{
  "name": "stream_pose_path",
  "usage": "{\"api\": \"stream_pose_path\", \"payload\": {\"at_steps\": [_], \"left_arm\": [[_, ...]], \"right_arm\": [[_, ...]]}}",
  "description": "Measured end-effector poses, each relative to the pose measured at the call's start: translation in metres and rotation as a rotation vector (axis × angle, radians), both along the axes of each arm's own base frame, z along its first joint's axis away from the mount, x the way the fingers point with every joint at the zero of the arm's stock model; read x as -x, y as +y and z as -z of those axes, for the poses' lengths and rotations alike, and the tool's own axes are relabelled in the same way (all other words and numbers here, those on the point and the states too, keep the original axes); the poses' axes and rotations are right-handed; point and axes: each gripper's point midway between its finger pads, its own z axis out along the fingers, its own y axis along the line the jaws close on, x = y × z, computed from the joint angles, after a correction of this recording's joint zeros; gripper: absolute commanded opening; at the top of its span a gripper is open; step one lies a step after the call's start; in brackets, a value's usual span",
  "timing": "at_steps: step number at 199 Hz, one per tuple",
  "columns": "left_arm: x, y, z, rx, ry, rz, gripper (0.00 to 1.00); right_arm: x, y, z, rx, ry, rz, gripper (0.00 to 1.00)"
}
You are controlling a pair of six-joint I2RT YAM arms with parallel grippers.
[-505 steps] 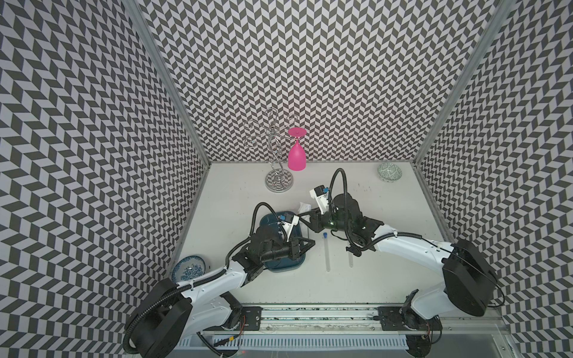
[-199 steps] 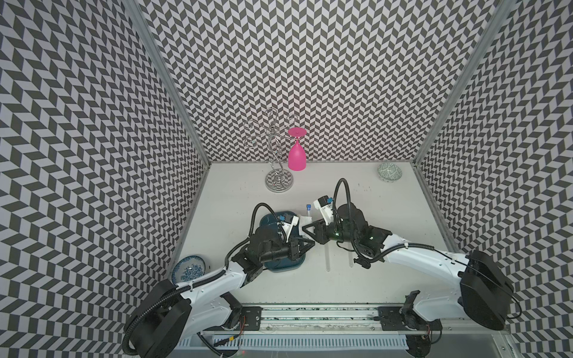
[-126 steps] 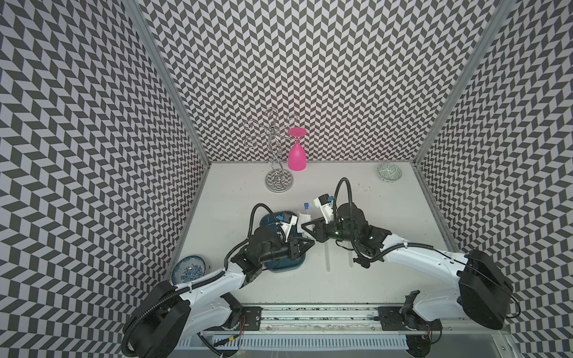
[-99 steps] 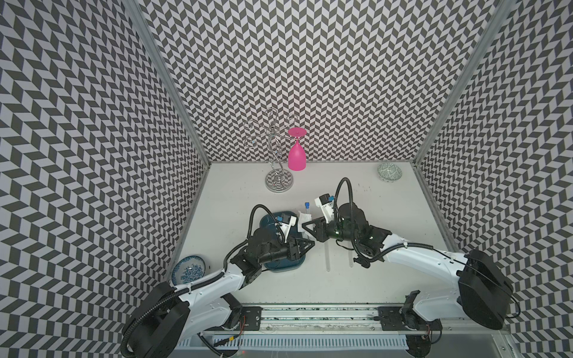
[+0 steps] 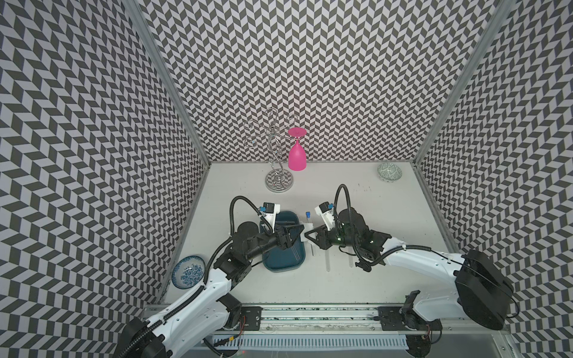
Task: Wipe the exteriors of test tubes
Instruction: Wipe the dirt from the test tube.
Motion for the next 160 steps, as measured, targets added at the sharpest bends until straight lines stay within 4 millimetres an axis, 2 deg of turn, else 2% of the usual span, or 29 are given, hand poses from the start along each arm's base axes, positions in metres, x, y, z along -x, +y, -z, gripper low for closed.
{"api": "stream_pose_path", "payload": {"at_steps": [33,68,124,138,160], "left_arm": [[-0.022,-0.014,0.008,-0.057,0.021,0.018,0.62],[-0.028,-0.025,0.026,-0.081,0.062,0.059,0.6],[-0.025,-0.037,0.019,-0.034,0.049,0.121,0.26],[-0.024,-0.039,0.016,-0.024,0.044,0.132,0.21],[-0.023,-0.04,0.014,-0.012,0.047,0.137,0.19]], "right_arm": [[0.009,0.001,-0.002,-0.012,0.002,-0.018,0.13],[0.017,0.006,-0.008,-0.03,-0.003,-0.039,0.13],[0.019,0.008,-0.008,-0.03,0.008,-0.038,0.13],[0.019,0.008,-0.008,-0.031,0.008,-0.037,0.13],[0.019,0.007,-0.008,-0.029,0.002,-0.035,0.14]]}}
